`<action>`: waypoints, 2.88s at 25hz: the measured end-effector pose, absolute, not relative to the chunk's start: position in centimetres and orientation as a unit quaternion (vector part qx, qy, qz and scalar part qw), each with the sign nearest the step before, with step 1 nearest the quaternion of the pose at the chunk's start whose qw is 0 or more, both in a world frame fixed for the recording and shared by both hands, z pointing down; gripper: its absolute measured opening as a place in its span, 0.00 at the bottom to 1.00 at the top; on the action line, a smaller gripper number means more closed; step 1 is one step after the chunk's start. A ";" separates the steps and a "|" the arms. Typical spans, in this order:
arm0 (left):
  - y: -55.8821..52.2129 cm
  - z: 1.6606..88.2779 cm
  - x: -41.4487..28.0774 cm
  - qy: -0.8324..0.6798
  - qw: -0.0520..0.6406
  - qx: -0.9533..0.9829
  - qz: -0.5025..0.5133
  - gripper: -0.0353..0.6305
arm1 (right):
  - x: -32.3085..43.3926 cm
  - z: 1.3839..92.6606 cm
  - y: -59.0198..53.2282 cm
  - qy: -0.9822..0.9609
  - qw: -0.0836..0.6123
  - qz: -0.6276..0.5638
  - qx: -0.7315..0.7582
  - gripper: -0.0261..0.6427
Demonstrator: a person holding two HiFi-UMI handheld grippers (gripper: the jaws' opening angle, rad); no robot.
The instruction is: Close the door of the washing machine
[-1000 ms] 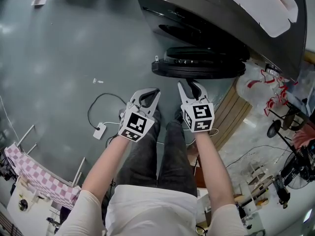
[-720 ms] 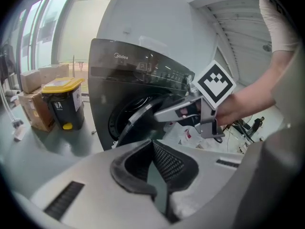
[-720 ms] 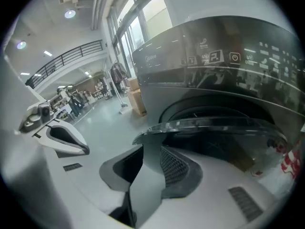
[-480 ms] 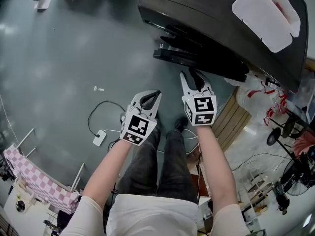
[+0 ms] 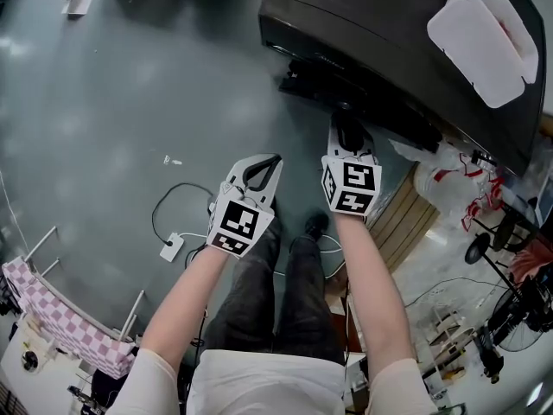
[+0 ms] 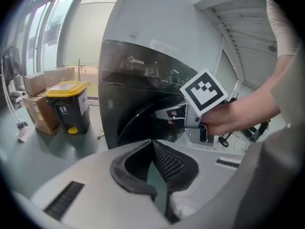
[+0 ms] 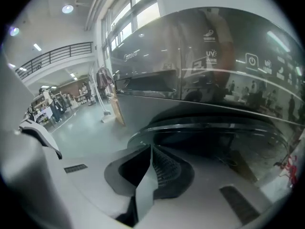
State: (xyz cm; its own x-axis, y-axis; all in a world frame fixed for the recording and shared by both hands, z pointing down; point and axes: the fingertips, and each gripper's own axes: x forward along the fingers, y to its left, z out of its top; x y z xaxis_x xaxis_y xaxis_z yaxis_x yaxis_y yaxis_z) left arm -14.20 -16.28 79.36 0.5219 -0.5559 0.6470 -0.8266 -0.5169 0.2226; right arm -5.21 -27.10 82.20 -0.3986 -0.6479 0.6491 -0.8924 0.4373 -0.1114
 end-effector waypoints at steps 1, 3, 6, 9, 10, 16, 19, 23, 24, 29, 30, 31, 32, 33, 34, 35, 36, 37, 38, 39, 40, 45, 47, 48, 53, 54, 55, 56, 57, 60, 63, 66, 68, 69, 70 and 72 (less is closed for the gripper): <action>-16.3 79.5 -14.3 -0.416 0.263 0.831 0.258 0.07 | -5.4 82.3 -27.2 -0.803 0.265 0.232 0.481 0.10; -16.2 79.6 -14.6 -0.417 0.265 0.830 0.259 0.07 | -5.7 82.2 -27.2 -0.802 0.263 0.235 0.482 0.09; -15.8 80.0 -14.8 -0.419 0.270 0.827 0.259 0.07 | -6.1 82.0 -27.6 -0.806 0.259 0.235 0.477 0.08; -15.4 80.6 -15.0 -0.419 0.275 0.825 0.261 0.07 | -6.3 82.1 -28.0 -0.811 0.267 0.228 0.469 0.08; -15.2 80.7 -15.1 -0.419 0.277 0.824 0.262 0.07 | -6.4 82.1 -28.1 -0.812 0.272 0.221 0.467 0.08; -14.4 81.0 -16.1 -0.420 0.275 0.822 0.270 0.07 | -6.8 82.3 -28.2 -0.810 0.269 0.232 0.466 0.08; -14.0 81.0 -17.4 -0.427 0.274 0.817 0.273 0.07 | -7.6 82.5 -28.5 -0.809 0.269 0.242 0.463 0.08; -13.7 80.8 -17.9 -0.429 0.269 0.819 0.270 0.07 | -8.3 82.8 -29.0 -0.811 0.288 0.230 0.454 0.08; -13.5 80.8 -18.0 -0.431 0.270 0.818 0.270 0.07 | -8.6 82.6 -29.0 -0.817 0.295 0.214 0.447 0.08; -12.8 79.2 -17.5 -0.433 0.276 0.817 0.262 0.07 | -8.7 80.0 -28.5 -0.836 0.291 0.177 0.430 0.08; -12.8 78.6 -17.2 -0.431 0.273 0.819 0.261 0.07 | -8.3 79.3 -28.3 -0.836 0.286 0.182 0.432 0.08; -12.9 78.0 -16.9 -0.430 0.270 0.821 0.261 0.07 | -7.9 78.4 -28.2 -0.835 0.282 0.185 0.434 0.08; -13.0 77.3 -16.7 -0.430 0.267 0.822 0.260 0.07 | -7.4 77.4 -28.1 -0.835 0.279 0.186 0.436 0.08; -13.2 76.5 -16.5 -0.430 0.264 0.823 0.260 0.07 | -7.0 76.4 -28.0 -0.835 0.276 0.185 0.438 0.08; -13.4 75.6 -16.3 -0.432 0.261 0.824 0.258 0.07 | -6.5 75.2 -27.7 -0.835 0.273 0.183 0.440 0.08; -13.6 74.3 -16.1 -0.433 0.257 0.825 0.255 0.07 | -6.0 74.0 -27.3 -0.835 0.271 0.183 0.442 0.08; -13.7 72.9 -16.0 -0.435 0.254 0.827 0.252 0.07 | -5.5 72.7 -26.6 -0.835 0.269 0.184 0.443 0.08; -13.6 71.3 -15.8 -0.436 0.251 0.828 0.249 0.07 | -5.1 71.3 -25.9 -0.835 0.268 0.183 0.443 0.08; -13.5 69.8 -15.7 -0.437 0.248 0.829 0.246 0.07 | -4.8 69.9 -25.1 -0.837 0.268 0.182 0.442 0.08; -13.4 68.2 -15.5 -0.439 0.246 0.830 0.243 0.07 | -4.5 68.4 -24.3 -0.839 0.267 0.181 0.438 0.08; -13.2 66.6 -15.3 -0.440 0.243 0.830 0.240 0.07 | -4.2 66.8 -23.4 -0.843 0.267 0.178 0.433 0.08; -11.9 59.0 -14.7 -0.447 0.235 0.835 0.219 0.07 | -3.6 58.7 -19.1 -0.864 0.261 0.150 0.403 0.08; -11.3 55.7 -14.6 -0.447 0.233 0.838 0.207 0.07 | -3.2 55.5 -17.6 -0.868 0.252 0.151 0.401 0.08; -10.9 54.1 -14.5 -0.446 0.229 0.842 0.200 0.07 | -3.0 54.1 -16.8 -0.869 0.248 0.156 0.400 0.08; -8.3 47.3 -15.0 -0.444 0.194 0.858 0.171 0.07 | -2.1 47.1 -12.6 -0.877 0.218 0.170 0.392 0.08; -7.7 46.1 -15.0 -0.443 0.190 0.860 0.165 0.07 | -1.7 45.7 -11.9 -0.879 0.216 0.164 0.393 0.08; -7.2 45.0 -15.0 -0.441 0.187 0.863 0.161 0.07 | -1.2 44.5 -11.1 -0.880 0.215 0.158 0.394 0.08; -6.5 44.0 -15.0 -0.439 0.185 0.865 0.157 0.07 | -0.7 43.3 -10.2 -0.880 0.212 0.153 0.396 0.08; -5.9 42.9 -15.0 -0.437 0.181 0.867 0.153 0.07 | -0.2 42.3 -9.4 -0.880 0.208 0.151 0.399 0.08; -4.2 40.1 -15.2 -0.433 0.163 0.875 0.143 0.07 | 1.0 39.4 -7.0 -0.881 0.192 0.142 0.408 0.08; -3.0 37.8 -14.9 -0.425 0.149 0.882 0.140 0.07 | 2.7 36.2 -5.5 -0.882 0.172 0.129 0.420 0.08; -2.3 35.8 -14.2 -0.418 0.135 0.887 0.141 0.07 | 4.5 33.1 -4.5 -0.884 0.150 0.122 0.426 0.08; -2.0 34.5 -13.6 -0.417 0.126 0.889 0.138 0.07 | 5.5 31.6 -4.0 -0.887 0.137 0.117 0.425 0.08; -1.9 33.8 -13.1 -0.417 0.122 0.891 0.134 0.07 | 6.0 31.0 -3.7 -0.888 0.132 0.115 0.425 0.08; -1.8 33.2 -12.6 -0.417 0.116 0.892 0.129 0.07 | 6.5 30.4 -3.5 -0.890 0.127 0.112 0.424 0.08; -1.7 31.9 -11.7 -0.419 0.104 0.894 0.122 0.07 | 7.5 29.2 -3.4 -0.893 0.116 0.106 0.422 0.08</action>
State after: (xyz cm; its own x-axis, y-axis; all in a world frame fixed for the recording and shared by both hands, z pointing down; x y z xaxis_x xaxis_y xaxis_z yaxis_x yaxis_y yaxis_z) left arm -11.69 -1.71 31.88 0.6191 -0.7235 0.3055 -0.7744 -0.6270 0.0844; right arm 7.53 -3.36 29.23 -0.6161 -0.7293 0.2975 -0.7787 0.6207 -0.0911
